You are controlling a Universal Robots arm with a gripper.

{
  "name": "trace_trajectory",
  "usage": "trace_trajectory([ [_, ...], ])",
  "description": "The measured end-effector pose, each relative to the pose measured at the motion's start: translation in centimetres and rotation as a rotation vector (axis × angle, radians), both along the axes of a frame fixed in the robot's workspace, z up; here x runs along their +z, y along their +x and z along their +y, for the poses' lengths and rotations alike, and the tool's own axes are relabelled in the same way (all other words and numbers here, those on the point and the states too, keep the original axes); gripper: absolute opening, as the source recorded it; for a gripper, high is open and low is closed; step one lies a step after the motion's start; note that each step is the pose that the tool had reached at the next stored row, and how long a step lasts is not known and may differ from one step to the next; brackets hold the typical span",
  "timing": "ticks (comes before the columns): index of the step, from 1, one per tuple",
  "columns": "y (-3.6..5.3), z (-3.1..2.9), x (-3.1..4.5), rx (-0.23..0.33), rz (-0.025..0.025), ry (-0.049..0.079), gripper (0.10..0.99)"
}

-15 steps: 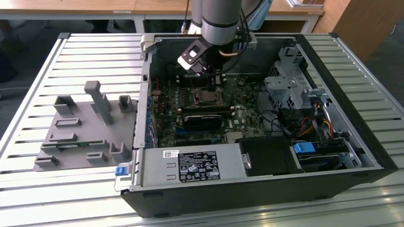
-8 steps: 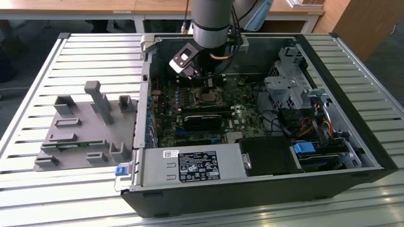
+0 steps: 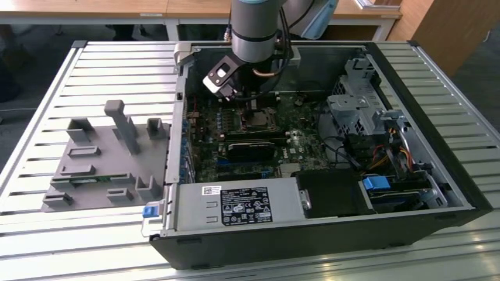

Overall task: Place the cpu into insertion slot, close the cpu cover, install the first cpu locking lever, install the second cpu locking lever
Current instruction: 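Close the cpu cover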

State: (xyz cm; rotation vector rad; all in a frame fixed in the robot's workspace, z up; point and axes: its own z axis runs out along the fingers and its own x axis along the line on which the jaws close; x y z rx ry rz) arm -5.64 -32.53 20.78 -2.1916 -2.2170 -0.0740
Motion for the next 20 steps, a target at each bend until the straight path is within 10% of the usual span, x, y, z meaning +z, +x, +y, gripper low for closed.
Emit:
trace_trajectory([
  [20, 0.07, -0.01, -0.87, 0.000, 0.0004, 0.000, 0.106],
])
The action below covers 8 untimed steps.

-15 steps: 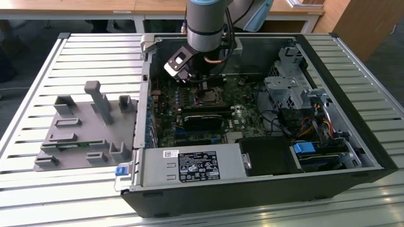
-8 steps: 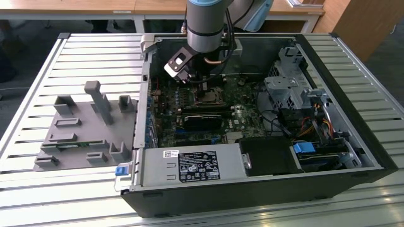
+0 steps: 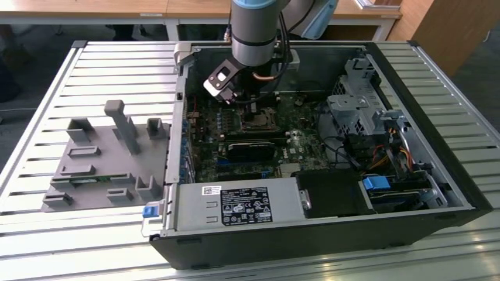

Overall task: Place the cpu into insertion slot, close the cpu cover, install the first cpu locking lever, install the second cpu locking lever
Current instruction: 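Close the cpu cover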

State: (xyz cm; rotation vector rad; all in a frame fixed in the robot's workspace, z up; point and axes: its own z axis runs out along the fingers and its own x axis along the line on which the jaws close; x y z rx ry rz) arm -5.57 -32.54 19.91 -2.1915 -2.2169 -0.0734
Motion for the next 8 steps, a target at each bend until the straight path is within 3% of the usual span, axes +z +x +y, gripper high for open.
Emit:
trace_trajectory([
  [8, 1.17, 0.05, 0.10, 0.000, -0.0022, 0.003, 0.106],
])
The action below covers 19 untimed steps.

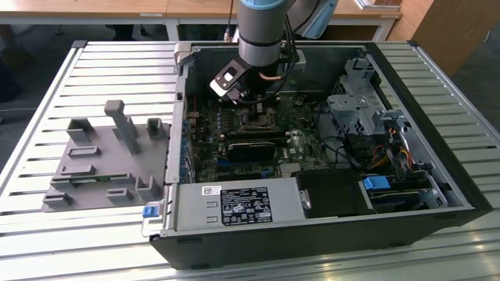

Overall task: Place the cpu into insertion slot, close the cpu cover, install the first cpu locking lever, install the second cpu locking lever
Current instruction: 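Close the cpu cover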

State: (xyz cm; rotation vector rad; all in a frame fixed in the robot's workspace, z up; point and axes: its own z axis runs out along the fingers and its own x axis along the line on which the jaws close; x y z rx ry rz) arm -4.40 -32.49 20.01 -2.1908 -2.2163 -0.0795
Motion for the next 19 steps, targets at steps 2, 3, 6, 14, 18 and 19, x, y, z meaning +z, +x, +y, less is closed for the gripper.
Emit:
trace_trajectory([
  [2, -0.02, -0.02, 0.50, 0.000, 0.0014, -0.001, 0.106],
  [3, -0.05, -0.03, 0.57, 0.000, 0.0006, -0.002, 0.106],
  [6, -0.38, -0.04, 0.59, 0.003, -0.0048, -0.002, 0.106],
  [14, -0.80, -0.04, 0.15, 0.006, -0.0064, -0.002, 0.106],
  [18, -0.61, -0.04, 0.03, 0.005, -0.0063, -0.002, 0.106],
  [19, -0.48, -0.03, 0.02, 0.005, -0.0064, -0.002, 0.106],
])
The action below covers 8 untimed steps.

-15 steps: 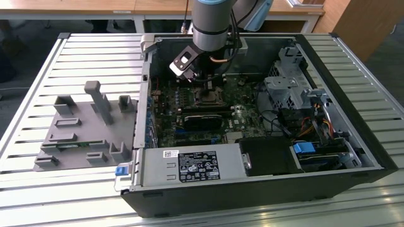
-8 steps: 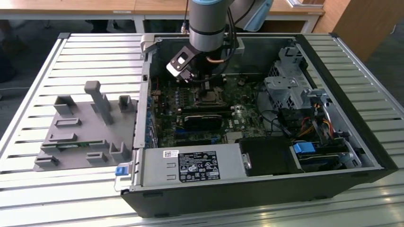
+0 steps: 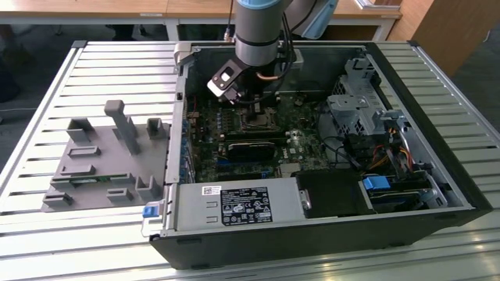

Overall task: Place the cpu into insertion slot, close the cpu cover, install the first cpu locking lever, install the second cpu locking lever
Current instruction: 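Close the cpu cover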

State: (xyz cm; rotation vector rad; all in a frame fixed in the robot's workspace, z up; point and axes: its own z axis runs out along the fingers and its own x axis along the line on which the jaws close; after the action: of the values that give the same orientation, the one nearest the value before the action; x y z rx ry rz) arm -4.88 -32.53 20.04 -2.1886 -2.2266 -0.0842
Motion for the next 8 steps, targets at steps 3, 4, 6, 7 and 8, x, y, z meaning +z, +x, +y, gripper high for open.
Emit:
trace_trajectory([
  [3, 0.33, 0.00, 0.00, 0.000, 0.0000, 0.000, 0.106],
  [4, 0.43, 0.00, 0.00, 0.000, 0.0000, 0.000, 0.106],
  [6, 0.61, 0.00, 0.00, 0.000, -0.0002, 0.000, 0.106],
  [7, 0.66, 0.00, 0.04, 0.000, -0.0002, 0.000, 0.106],
  [8, 0.69, 0.00, 0.14, 0.000, -0.0003, 0.000, 0.106],
])
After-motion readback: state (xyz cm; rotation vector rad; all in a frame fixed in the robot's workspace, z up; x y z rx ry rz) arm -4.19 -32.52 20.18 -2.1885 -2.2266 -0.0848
